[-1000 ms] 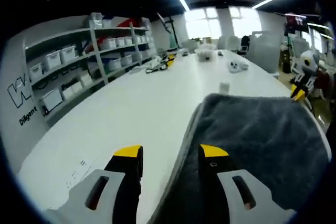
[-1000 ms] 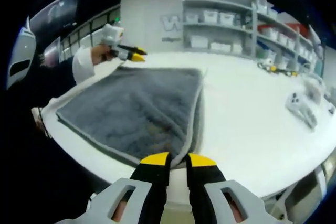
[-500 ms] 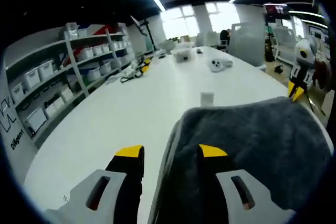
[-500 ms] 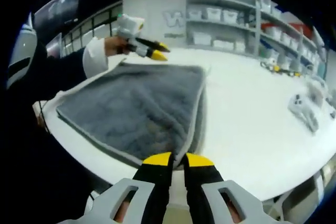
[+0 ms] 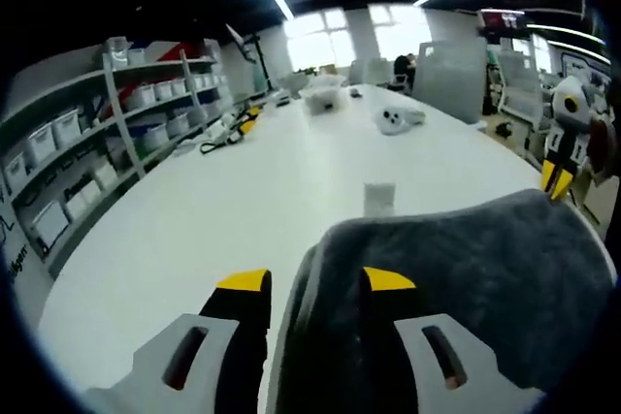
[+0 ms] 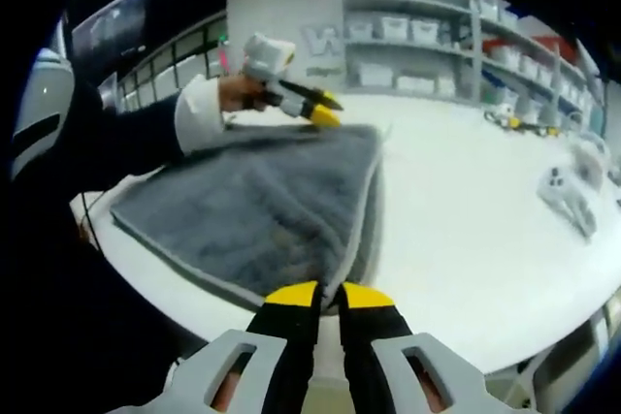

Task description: Open the folded towel by lifting each exposed corner and separating the folded layers until the towel lies flat within the target outline without major curled edges

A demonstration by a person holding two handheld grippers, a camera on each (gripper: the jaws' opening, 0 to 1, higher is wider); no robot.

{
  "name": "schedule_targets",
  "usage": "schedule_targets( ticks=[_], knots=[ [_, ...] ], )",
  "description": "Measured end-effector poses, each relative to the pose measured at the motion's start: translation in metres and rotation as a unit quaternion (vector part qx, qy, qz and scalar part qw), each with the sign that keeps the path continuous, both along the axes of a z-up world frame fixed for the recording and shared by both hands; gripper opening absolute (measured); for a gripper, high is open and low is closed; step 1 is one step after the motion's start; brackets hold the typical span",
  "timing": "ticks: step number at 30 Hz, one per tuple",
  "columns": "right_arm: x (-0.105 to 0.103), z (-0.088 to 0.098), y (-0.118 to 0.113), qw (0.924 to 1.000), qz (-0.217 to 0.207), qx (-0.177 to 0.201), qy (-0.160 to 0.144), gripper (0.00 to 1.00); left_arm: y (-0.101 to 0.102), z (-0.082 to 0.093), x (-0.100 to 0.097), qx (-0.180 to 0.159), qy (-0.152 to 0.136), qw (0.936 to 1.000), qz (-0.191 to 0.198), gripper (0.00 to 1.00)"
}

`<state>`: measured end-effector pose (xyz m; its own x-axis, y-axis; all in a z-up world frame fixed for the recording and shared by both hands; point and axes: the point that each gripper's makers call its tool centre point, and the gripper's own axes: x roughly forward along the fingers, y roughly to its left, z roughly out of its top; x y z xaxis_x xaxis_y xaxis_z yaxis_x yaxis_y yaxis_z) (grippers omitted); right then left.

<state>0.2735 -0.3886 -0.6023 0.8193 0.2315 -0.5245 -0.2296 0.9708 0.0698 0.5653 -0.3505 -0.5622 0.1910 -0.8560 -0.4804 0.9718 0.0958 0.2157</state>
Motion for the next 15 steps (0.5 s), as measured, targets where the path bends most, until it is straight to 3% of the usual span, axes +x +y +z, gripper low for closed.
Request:
schedule_targets(
  ticks=[3, 15],
  knots=[
    [0.0, 0.0, 0.0, 1.0, 0.002, 0.006, -0.002, 0.04, -0.01, -0.004, -0.001, 0.006, 0.007, 0.9999, -0.01, 0.27],
    [-0.003, 0.003, 0.004, 0.9998, 0.009, 0.002, -0.016, 0.03, -0.036, -0.02, -0.004, 0.023, 0.022, 0.9985, -0.044, 0.27]
  ],
)
